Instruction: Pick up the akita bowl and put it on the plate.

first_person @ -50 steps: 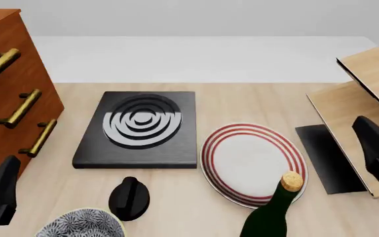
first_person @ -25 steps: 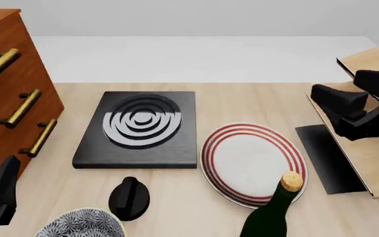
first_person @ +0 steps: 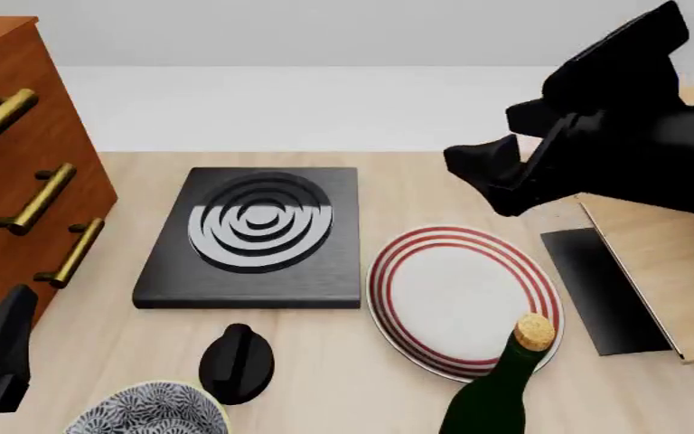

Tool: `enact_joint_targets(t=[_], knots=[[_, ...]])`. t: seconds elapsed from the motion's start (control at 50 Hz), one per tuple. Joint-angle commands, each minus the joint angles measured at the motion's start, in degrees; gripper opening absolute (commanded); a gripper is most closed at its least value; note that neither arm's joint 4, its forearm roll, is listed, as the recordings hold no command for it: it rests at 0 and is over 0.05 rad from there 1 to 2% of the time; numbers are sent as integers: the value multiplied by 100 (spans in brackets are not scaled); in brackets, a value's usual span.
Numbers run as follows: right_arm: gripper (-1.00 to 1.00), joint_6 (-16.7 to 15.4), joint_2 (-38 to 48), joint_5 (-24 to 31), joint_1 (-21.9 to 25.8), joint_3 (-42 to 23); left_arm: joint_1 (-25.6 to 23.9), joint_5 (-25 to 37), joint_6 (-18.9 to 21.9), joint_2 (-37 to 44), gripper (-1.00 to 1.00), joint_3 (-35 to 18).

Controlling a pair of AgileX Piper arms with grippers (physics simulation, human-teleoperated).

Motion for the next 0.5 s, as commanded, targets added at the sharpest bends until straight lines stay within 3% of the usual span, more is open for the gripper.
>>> enact_joint_targets(t=[0.02,0.5], knots=[[100,-146,902,223,631,-564,-1,0,1,2,100,0],[100,-318,2079,727,1905,-1392,1,0,0,-1,100,0]])
